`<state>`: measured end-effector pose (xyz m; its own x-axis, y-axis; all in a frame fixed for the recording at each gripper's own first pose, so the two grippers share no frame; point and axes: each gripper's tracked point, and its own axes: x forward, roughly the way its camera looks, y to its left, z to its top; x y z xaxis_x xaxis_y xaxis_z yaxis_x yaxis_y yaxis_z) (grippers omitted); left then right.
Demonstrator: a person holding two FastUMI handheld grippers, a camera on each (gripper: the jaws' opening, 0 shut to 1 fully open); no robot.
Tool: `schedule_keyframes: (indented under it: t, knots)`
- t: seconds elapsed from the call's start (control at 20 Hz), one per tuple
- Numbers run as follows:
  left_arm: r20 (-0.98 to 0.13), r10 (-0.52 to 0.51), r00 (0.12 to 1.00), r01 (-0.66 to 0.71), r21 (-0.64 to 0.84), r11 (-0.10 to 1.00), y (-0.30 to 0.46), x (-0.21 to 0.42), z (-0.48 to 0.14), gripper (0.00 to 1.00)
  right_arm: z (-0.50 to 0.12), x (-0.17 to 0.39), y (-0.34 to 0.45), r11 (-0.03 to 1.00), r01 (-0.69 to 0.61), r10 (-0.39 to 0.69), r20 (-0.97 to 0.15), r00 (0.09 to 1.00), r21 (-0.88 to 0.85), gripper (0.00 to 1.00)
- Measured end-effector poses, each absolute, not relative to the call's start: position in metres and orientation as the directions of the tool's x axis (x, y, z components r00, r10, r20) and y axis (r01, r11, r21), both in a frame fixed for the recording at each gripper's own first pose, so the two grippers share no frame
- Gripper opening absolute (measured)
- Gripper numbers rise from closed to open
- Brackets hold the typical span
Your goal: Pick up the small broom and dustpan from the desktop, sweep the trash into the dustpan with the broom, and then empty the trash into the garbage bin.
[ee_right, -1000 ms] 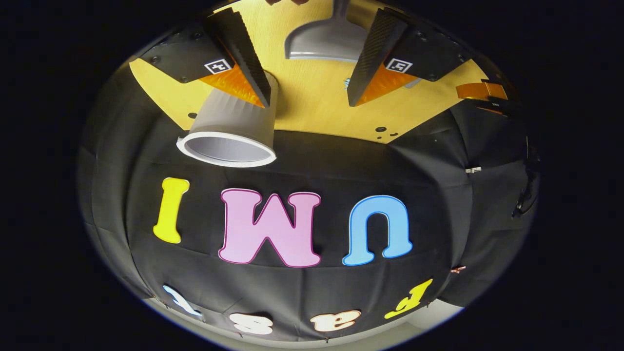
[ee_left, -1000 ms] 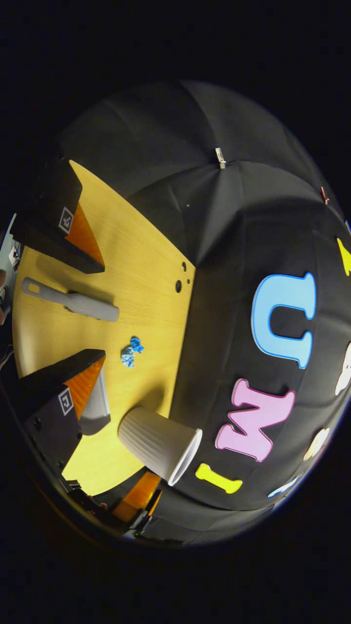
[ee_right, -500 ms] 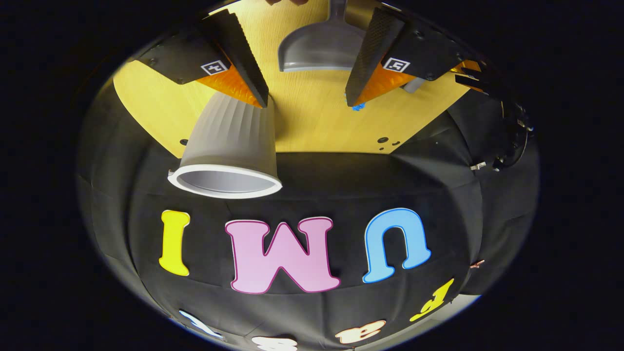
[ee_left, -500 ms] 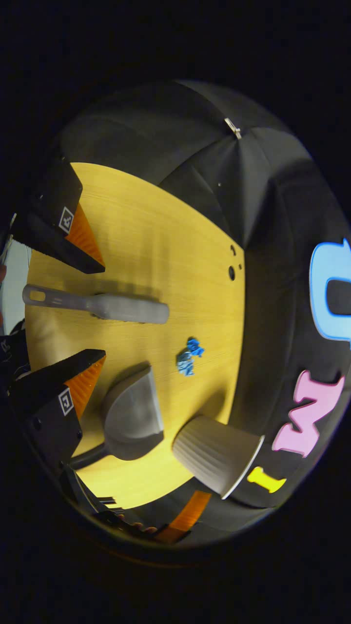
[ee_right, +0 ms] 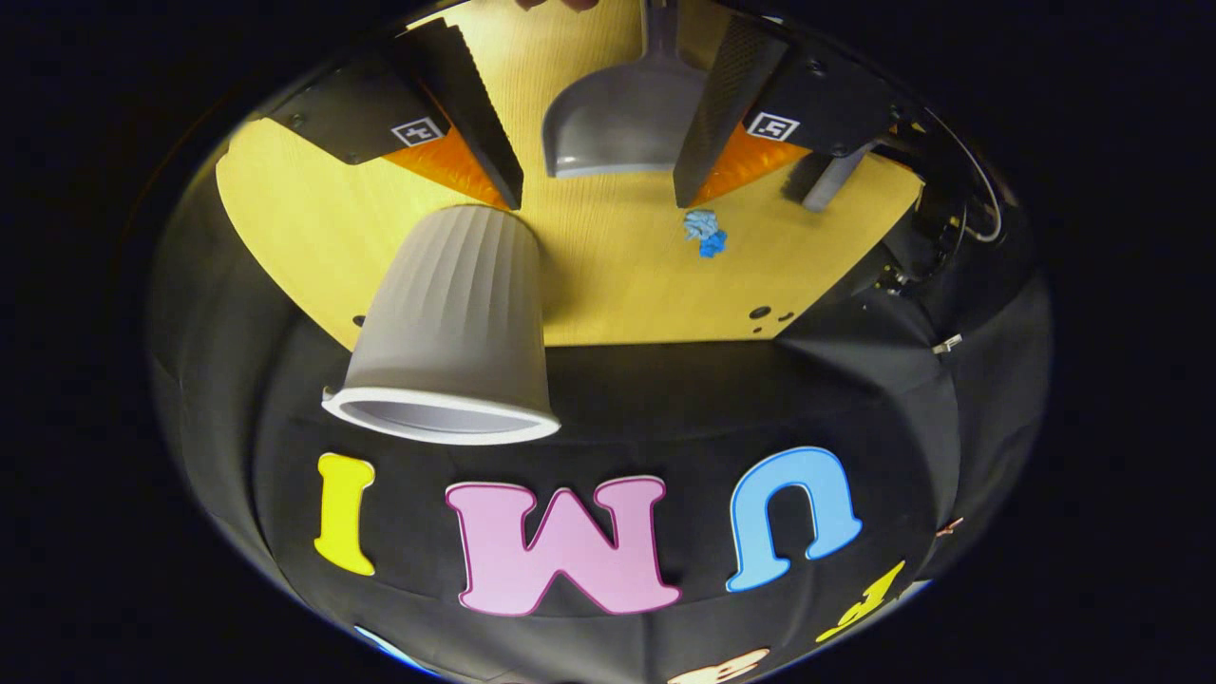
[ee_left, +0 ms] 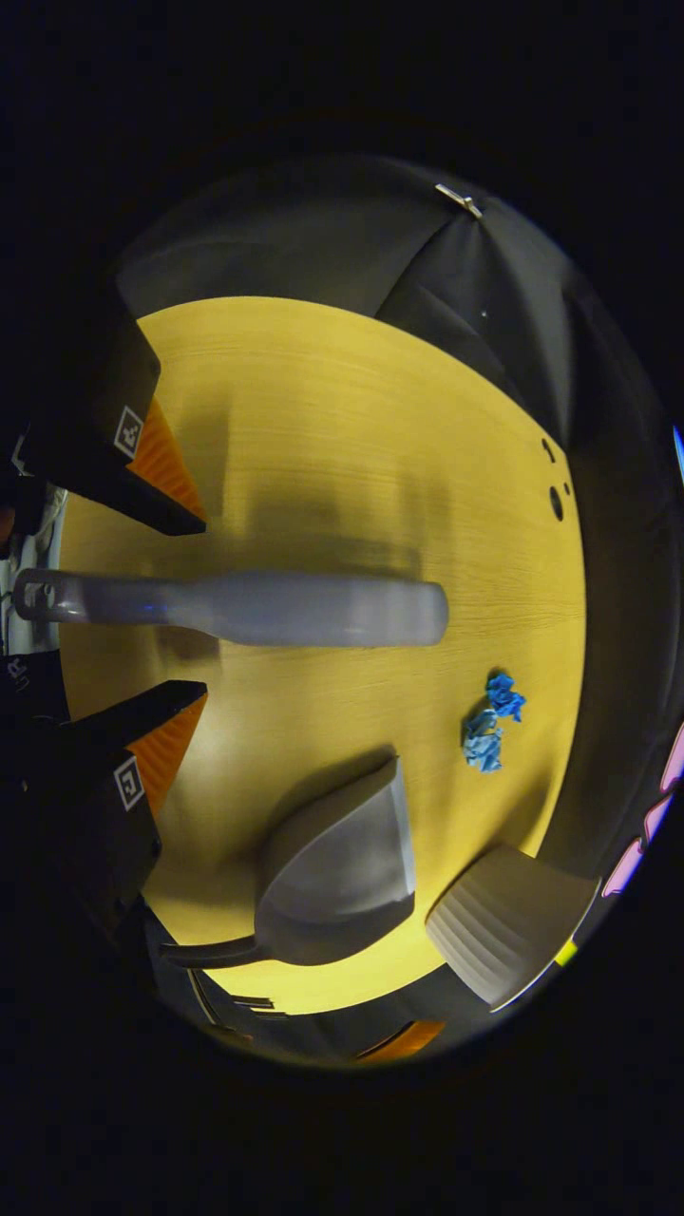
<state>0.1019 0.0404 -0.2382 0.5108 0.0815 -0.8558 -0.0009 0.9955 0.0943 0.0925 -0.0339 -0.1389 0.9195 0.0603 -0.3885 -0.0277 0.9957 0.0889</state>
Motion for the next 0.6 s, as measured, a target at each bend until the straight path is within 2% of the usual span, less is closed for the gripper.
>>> schedule_keyframes:
  t: [0.2,0.35,0.5,0.6]
  knots:
    - [-0.891,0.075,0.448,-0.006,0.081,0.997,0.04,0.108,-0.25,0.94,-0.15,0.085,-0.031,0.995,-0.034,0.072,-0.431,0.9,0.095,0.99]
    - [-0.895,0.081,0.44,0.017,0.098,0.995,0.04,0.114,-0.251,0.77,-0.153,0.079,-0.03,0.995,-0.033,0.074,-0.452,0.889,0.098,0.99]
    - [-0.891,0.094,0.444,-0.001,0.104,0.995,0.041,0.118,-0.251,0.68,-0.162,0.068,-0.026,0.991,-0.028,0.095,-0.519,0.85,0.134,0.99]
    - [-0.891,0.098,0.443,-0.004,0.107,0.994,0.042,0.118,-0.253,0.59,-0.159,0.068,-0.023,0.989,-0.033,0.103,-0.514,0.851,0.144,0.99]
